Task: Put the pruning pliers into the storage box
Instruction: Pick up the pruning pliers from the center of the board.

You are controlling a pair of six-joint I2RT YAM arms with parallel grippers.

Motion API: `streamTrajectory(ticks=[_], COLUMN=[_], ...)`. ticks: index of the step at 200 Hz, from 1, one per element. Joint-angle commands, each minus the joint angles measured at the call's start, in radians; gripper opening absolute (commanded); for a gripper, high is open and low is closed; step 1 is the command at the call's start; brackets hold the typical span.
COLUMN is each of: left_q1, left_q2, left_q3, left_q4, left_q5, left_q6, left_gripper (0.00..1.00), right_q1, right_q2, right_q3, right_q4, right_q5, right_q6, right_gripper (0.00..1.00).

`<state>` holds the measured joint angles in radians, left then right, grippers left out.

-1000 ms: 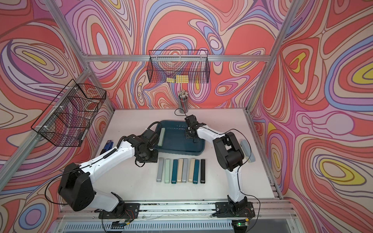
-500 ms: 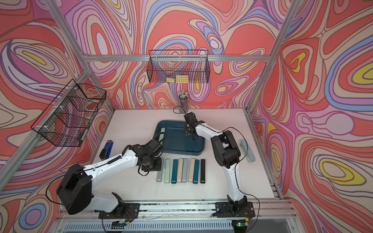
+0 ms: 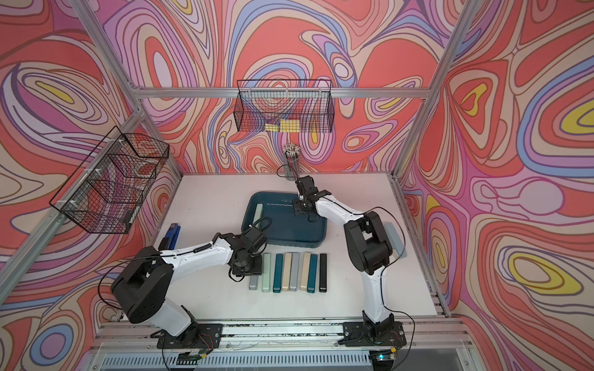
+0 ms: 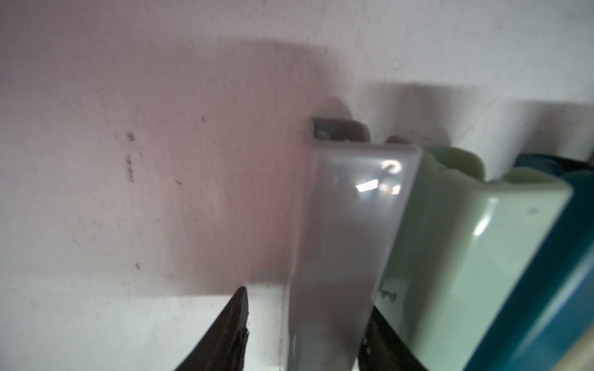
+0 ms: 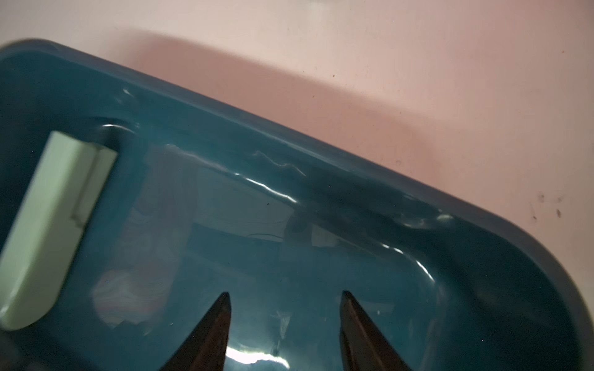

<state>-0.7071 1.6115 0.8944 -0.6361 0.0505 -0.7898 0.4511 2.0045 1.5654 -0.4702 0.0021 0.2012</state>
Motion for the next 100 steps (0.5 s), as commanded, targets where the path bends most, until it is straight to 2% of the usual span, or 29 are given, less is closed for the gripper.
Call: streamTrajectory(ticks=[1, 26, 42, 100], left_q1=[-0.006, -0.009, -0.011, -0.015], left_q2=[0.037, 0.051, 0.053, -0.026], left_q3=[0.023, 0.035, 0.044, 0.143], left_q4=[0.015, 0.01, -0.005, -0.193], left_q5=[0.0, -0.001, -0.005, -0.062], left_q6=[-0.005, -0.003, -0.005, 0.008], left_gripper=[0.44, 0.21, 0.1, 0.07], right_q1=[-0.001, 0.001, 0.0, 0.0], right_q2=[-0.135, -0.223, -0.272, -0.354], right_q3=[-0.033, -0.079, -0.1, -0.125], right_q4=[-0.015, -0.047, -0.065, -0.116], right_q5=[-0.079, -0.08, -0.076, -0.062], right_q6=[0.049, 0.059, 0.064, 0.09], right_gripper=[0.56, 0.57, 0.57, 0.57])
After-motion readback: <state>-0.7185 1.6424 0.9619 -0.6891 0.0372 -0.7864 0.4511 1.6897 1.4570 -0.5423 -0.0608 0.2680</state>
